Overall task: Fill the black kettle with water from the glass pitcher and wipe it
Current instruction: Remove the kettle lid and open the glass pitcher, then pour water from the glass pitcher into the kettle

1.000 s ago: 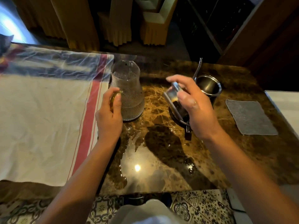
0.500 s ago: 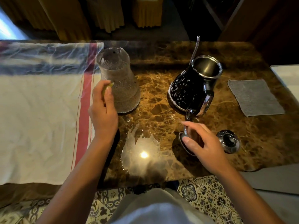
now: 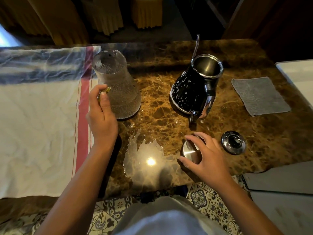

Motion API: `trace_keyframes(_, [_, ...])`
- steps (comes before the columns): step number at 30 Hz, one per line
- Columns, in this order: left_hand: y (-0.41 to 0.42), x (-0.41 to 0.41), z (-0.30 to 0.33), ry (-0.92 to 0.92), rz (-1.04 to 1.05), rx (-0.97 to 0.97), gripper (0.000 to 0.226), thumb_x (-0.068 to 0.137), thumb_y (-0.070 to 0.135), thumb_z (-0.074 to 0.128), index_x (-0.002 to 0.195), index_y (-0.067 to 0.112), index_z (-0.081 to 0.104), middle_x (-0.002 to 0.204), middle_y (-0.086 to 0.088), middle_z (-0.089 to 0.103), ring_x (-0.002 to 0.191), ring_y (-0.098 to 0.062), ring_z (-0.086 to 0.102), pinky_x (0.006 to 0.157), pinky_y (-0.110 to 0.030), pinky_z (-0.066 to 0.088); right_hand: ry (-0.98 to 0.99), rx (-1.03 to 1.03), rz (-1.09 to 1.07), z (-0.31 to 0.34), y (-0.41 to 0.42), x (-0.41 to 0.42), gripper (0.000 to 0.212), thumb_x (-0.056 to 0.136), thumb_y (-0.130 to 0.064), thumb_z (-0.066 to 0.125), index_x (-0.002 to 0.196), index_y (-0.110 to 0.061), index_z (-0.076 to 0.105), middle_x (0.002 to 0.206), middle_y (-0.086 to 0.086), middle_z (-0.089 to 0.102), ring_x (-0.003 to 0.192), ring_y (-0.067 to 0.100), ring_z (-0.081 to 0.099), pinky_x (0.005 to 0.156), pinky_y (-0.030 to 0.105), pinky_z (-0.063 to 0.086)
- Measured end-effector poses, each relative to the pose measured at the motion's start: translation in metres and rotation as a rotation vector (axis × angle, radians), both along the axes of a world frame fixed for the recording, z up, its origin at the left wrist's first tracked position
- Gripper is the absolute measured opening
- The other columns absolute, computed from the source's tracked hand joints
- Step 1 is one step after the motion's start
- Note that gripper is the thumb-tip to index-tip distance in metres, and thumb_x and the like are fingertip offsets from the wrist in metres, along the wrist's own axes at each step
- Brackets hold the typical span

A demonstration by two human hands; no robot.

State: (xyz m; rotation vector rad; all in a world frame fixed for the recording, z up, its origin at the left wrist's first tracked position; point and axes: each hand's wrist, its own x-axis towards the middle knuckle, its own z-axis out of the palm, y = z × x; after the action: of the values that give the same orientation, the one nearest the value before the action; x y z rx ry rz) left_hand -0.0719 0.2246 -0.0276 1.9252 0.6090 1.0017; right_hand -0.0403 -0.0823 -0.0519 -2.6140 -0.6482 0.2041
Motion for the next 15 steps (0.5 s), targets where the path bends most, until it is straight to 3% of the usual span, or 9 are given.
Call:
trace_keyframes(3, [0.001, 0.0, 0.0, 0.003, 0.0, 0.006, 0.033, 0.113, 0.018, 0.035, 0.134, 0.003, 0.056, 0.093, 0.049, 0.052, 0.081, 0.024, 0.05, 0.066, -0.001, 0.031, 0.016, -0.016, -0.001, 0.002, -0.001, 0.0, 0.078, 0.078, -0.084, 0.05, 0.144, -0.043, 0.049, 0.157, -0.01, 0.039, 0.14, 0.017, 0.038, 0.106, 0.045, 0.045])
trace_keyframes(6, [0.0, 0.0, -0.002, 0.009, 0.009, -0.003, 0.034, 0.113, 0.022, 0.034, 0.135, 0.007, 0.055, 0.091, 0.045, 0.054, 0.079, 0.022, 0.05, 0.064, -0.003, 0.032, 0.042, 0.157, -0.12, 0.019, -0.001, 0.009, 0.073, 0.086, -0.076, 0.045, 0.144, -0.033, 0.051, 0.157, -0.006, 0.04, 0.141, 0.014, 0.038, 0.109, 0.042, 0.039])
trace_keyframes(9, [-0.002, 0.0, -0.001, -0.002, 0.018, -0.022, 0.034, 0.113, 0.023, 0.035, 0.135, 0.008, 0.056, 0.09, 0.022, 0.057, 0.076, 0.019, 0.051, 0.062, -0.007, 0.033, 0.008, 0.484, -0.268, 0.041, 0.006, 0.029, 0.052, 0.094, -0.059, 0.049, 0.135, -0.028, 0.057, 0.139, -0.005, 0.054, 0.125, 0.009, 0.055, 0.102, 0.03, 0.047])
trace_keyframes(11, [-0.003, 0.0, 0.0, -0.013, 0.025, -0.026, 0.033, 0.113, 0.026, 0.036, 0.134, 0.011, 0.056, 0.094, 0.007, 0.057, 0.072, 0.014, 0.051, 0.06, -0.018, 0.036, 0.059, 0.64, -0.341, 0.052, 0.017, 0.045, 0.032, 0.099, -0.05, 0.051, 0.125, -0.033, 0.06, 0.124, -0.011, 0.062, 0.111, -0.002, 0.06, 0.094, 0.026, 0.05])
trace_keyframes(13, [-0.004, 0.002, 0.0, -0.016, 0.051, -0.028, 0.032, 0.113, 0.027, 0.036, 0.134, 0.013, 0.056, 0.096, 0.012, 0.058, 0.075, 0.015, 0.052, 0.062, -0.019, 0.039, 0.202, 0.762, -0.389, 0.06, 0.029, 0.059, 0.024, 0.104, -0.048, 0.047, 0.116, -0.035, 0.065, 0.111, -0.013, 0.069, 0.104, -0.002, 0.064, 0.09, 0.03, 0.053])
trace_keyframes(15, [-0.006, 0.003, 0.0, -0.014, 0.071, -0.032, 0.032, 0.113, 0.026, 0.036, 0.135, 0.013, 0.056, 0.105, 0.022, 0.057, 0.086, 0.019, 0.054, 0.069, -0.01, 0.04, 0.358, 0.884, -0.386, 0.062, 0.04, 0.072, 0.032, 0.107, -0.047, 0.043, 0.111, -0.027, 0.068, 0.102, -0.006, 0.074, 0.097, 0.011, 0.07, 0.084, 0.034, 0.055])
